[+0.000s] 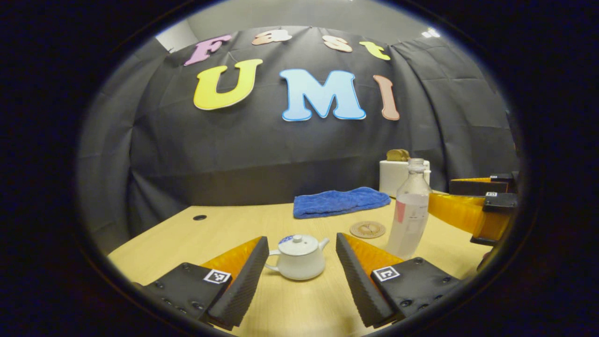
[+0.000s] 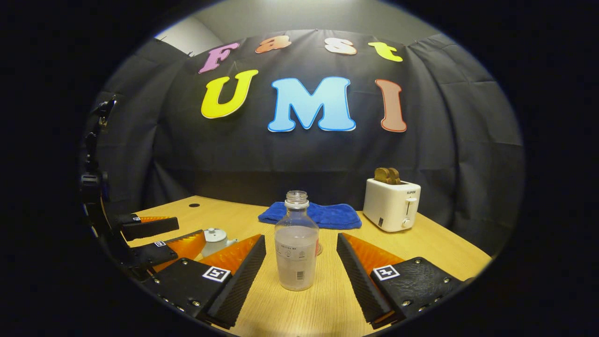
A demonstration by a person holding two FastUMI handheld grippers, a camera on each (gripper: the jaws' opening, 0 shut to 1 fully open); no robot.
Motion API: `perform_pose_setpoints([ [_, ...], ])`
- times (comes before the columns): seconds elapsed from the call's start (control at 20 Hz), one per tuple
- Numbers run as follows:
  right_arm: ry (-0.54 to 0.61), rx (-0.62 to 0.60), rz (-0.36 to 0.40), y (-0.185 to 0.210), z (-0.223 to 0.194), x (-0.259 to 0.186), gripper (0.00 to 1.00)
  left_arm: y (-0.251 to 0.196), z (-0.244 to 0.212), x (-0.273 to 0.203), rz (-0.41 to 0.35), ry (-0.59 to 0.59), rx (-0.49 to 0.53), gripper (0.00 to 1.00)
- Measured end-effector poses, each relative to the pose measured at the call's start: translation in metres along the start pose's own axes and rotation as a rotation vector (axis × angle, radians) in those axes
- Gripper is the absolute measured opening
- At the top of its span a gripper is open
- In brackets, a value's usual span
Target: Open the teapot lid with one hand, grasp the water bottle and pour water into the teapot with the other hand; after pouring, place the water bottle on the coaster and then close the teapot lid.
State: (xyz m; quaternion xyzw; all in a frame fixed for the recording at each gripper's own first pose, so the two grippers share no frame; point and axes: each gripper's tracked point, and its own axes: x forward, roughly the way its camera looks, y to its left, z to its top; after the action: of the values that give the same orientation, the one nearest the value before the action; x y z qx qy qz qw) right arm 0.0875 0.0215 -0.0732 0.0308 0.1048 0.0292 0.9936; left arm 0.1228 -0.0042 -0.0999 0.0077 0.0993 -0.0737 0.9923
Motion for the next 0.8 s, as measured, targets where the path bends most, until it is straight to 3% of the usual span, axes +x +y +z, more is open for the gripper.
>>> perform_pose_setpoints([
  [0.8, 0.128, 0.030, 0.001, 0.010, -0.040, 0.052, 0.95, 0.001, -0.003, 0.065, -0.042, 0.029, -0.007, 0.97],
])
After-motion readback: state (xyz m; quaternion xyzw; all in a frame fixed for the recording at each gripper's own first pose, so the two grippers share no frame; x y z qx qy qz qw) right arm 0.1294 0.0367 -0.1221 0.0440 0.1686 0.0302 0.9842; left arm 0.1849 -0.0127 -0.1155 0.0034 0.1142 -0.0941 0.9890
